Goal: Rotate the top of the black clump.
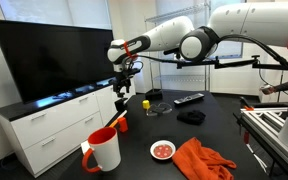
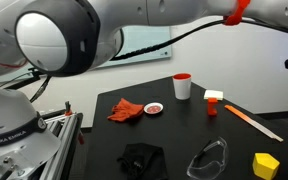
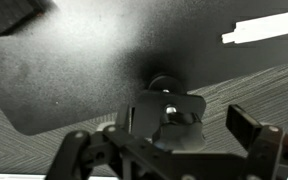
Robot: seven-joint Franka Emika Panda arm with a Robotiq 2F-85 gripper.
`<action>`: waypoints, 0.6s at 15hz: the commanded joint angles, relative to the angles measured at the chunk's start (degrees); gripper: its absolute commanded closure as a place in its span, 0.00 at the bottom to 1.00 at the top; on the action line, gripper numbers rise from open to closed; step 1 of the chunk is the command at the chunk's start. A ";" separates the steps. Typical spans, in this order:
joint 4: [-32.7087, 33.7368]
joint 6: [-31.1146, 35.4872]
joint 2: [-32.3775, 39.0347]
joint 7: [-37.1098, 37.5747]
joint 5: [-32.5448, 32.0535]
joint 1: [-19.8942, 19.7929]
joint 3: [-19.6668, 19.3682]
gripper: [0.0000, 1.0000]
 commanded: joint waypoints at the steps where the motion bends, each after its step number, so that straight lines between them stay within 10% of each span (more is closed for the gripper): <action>1: 1.57 -0.12 0.00 0.52 1.44 -0.73 0.41 0.00; 7: 0.97 0.76 -0.46 0.99 1.28 -0.76 0.17 0.00; 8: 1.01 1.20 -0.44 1.38 1.28 -0.75 0.11 0.25; 9: 1.04 1.78 -0.38 1.88 1.34 -0.73 0.10 0.26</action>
